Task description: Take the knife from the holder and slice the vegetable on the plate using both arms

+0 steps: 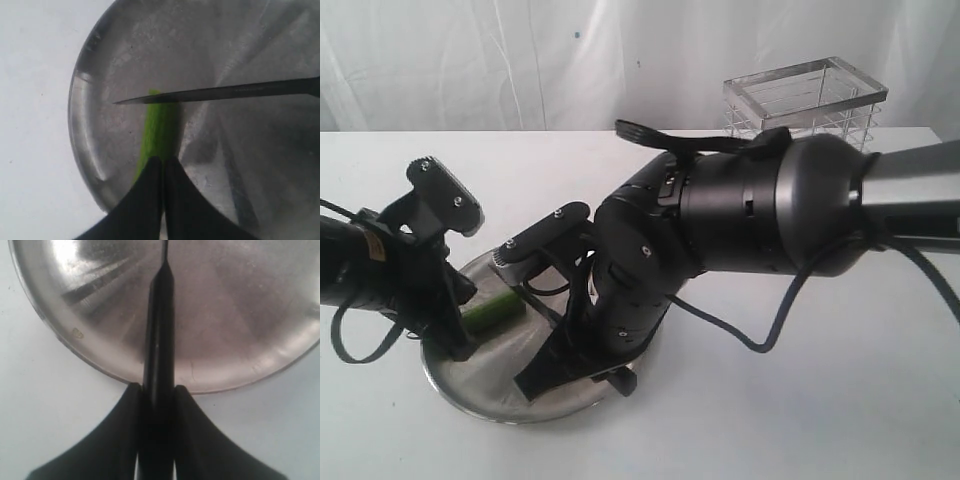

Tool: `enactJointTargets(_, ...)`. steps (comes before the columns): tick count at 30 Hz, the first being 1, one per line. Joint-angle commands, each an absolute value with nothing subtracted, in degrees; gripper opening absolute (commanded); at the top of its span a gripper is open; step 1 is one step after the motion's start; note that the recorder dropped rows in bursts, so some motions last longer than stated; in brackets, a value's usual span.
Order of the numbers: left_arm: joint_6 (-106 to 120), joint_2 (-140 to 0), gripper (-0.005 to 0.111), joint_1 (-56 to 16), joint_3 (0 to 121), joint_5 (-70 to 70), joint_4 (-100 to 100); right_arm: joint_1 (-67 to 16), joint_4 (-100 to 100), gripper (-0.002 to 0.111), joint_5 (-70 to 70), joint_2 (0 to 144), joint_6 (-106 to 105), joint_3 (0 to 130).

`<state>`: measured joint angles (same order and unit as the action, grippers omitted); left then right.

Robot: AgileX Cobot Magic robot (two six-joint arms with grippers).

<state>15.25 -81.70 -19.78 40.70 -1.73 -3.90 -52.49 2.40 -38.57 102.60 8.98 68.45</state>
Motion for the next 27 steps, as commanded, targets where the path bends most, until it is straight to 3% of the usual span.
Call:
enactJointTargets(1, 15.4, -85.6, 0.000, -19.5, 40.6, 3.3, -3.7, -52.5, 2.5, 0.000, -37.1, 103.5, 9.4, 68.6)
enactJointTargets(12, 15.4, -94.3, 0.000, -17.7, 40.6, 10.3, -3.8, -52.6, 2.5, 0.000, -36.8, 104.7, 9.4, 68.6)
enactJointTargets(27, 15.0, -89.9, 0.000, -16.0, 40.6, 13.9, 3.6, -52.6, 2.5, 0.000, -35.6, 105.2, 9.4, 68.6)
